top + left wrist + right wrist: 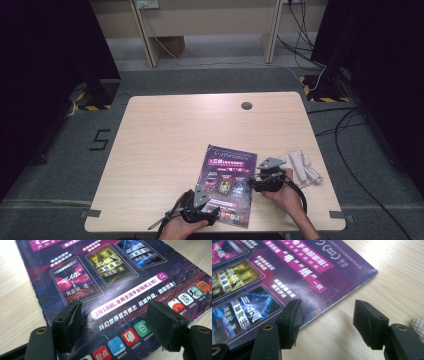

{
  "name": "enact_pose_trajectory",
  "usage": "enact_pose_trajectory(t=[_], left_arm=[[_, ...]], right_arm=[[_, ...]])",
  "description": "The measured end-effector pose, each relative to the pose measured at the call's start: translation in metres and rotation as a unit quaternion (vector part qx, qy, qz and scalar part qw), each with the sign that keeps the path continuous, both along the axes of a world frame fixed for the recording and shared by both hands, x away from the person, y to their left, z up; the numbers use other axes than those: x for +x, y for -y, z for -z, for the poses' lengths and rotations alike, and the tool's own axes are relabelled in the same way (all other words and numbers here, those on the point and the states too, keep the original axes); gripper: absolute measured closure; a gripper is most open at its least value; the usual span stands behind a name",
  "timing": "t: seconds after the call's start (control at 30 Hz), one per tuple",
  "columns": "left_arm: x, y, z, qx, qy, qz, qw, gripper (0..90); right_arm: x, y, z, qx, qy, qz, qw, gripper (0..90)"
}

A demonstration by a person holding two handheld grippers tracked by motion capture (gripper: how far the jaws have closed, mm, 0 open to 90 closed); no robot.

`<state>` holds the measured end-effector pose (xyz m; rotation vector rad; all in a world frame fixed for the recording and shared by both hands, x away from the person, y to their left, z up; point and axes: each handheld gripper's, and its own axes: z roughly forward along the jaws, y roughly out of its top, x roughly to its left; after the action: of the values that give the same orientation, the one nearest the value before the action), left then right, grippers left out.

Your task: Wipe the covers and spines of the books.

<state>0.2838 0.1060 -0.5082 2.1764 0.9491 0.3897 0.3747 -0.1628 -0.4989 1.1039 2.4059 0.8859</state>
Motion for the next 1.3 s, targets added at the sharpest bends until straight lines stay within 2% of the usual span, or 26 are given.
enact_pose_trajectory(t=[0.4, 0.57, 0.67, 0.77, 0.9, 1.0, 1.1, 1.2, 1.3], left_arm=[[0.007, 0.016, 0.004, -0.005, 0.01, -0.021, 0.9997, 16.1], [0.007, 0.015, 0.004, -0.009, 0.014, -0.017, 0.9997, 16.0], [0.006, 0.013, 0.003, -0.004, 0.028, -0.006, 0.9996, 16.8], [0.006, 0.008, -0.001, -0.013, 0.03, -0.008, 0.9994, 17.7], [0.006, -0.005, -0.006, -0.02, 0.034, -0.015, 0.9991, 17.7], [0.008, -0.016, -0.009, -0.024, 0.035, -0.022, 0.9989, 17.5], [0.011, -0.026, -0.01, -0.025, 0.033, -0.022, 0.9989, 17.0], [0.013, -0.034, -0.008, -0.013, 0.028, -0.023, 0.9993, 16.8], [0.013, -0.04, -0.007, -0.01, 0.024, -0.021, 0.9995, 16.8]], right_arm=[[0.024, -0.007, 0.001, -0.008, 0.015, 0.016, 0.9997, 40.0], [0.026, -0.005, 0.001, 0.001, 0.012, 0.02, 0.9997, 39.4], [0.026, -0.002, -0.001, 0.013, -0.001, 0.022, 0.9997, 37.4], [0.025, 0.009, -0.008, 0.043, 0.007, 0.033, 0.9985, 36.6], [0.024, 0.029, -0.018, 0.051, 0.019, 0.051, 0.9972, 33.5], [0.023, 0.043, -0.021, 0.056, 0.018, 0.068, 0.9959, 31.0], [0.022, 0.055, -0.023, 0.058, 0.021, 0.073, 0.9954, 29.2], [0.02, 0.065, -0.025, 0.06, 0.02, 0.084, 0.9945, 28.6], [0.019, 0.076, -0.025, 0.058, 0.016, 0.098, 0.9933, 28.7]])
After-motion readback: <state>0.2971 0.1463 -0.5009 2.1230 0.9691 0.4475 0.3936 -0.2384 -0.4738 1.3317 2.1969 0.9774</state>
